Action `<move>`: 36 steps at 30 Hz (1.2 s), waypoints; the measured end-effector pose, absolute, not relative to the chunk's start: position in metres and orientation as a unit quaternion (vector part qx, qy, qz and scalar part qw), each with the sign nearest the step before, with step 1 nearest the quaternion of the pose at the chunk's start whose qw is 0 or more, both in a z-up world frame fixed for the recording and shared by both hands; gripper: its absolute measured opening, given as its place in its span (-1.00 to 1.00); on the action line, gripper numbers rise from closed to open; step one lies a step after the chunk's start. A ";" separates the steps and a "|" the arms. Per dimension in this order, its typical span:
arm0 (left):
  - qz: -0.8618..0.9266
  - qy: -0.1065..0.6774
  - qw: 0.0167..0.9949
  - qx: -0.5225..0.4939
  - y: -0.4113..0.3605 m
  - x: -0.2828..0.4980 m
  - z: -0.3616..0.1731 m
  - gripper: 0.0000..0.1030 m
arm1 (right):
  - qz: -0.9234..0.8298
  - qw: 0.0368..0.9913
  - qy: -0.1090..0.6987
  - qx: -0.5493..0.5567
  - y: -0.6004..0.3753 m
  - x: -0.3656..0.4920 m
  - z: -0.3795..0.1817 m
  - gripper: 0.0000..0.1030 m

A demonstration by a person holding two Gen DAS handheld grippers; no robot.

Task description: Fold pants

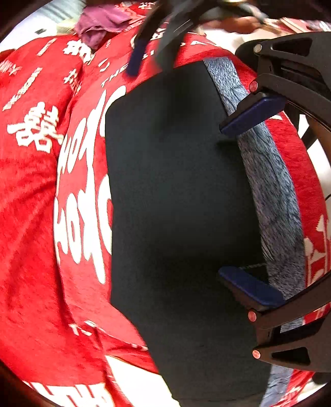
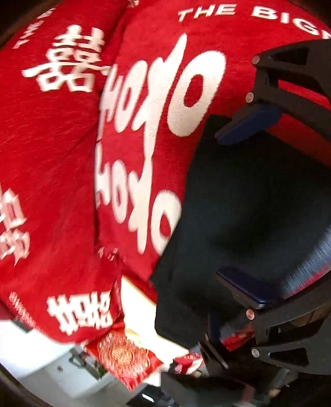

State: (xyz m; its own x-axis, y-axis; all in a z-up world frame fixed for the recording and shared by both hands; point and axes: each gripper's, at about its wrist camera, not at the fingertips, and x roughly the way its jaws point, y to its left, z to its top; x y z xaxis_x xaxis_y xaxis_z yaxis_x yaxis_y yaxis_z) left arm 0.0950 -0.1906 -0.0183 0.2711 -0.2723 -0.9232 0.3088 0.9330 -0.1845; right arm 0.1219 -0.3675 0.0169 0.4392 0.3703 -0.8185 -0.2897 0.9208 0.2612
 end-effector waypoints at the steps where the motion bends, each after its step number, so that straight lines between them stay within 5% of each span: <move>1: -0.180 0.590 0.787 0.004 -0.186 0.097 -0.027 1.00 | 0.207 0.852 0.480 0.040 -0.366 0.105 0.025 0.91; 14: -0.166 0.595 0.786 -0.014 -0.171 0.093 -0.039 1.00 | 0.202 0.852 0.480 0.063 -0.342 0.045 0.017 0.95; 28: -0.139 0.585 0.797 -0.048 -0.107 0.091 -0.035 1.00 | 0.086 0.862 0.499 0.012 -0.305 0.074 0.002 0.98; 32: -0.141 0.570 0.808 -0.050 -0.096 0.083 -0.027 1.00 | 0.034 0.847 0.517 -0.117 -0.268 0.079 -0.023 1.00; 36: -0.113 0.541 0.832 -0.048 -0.065 0.078 -0.012 1.00 | 0.062 0.851 0.506 -0.125 -0.239 0.079 -0.007 1.00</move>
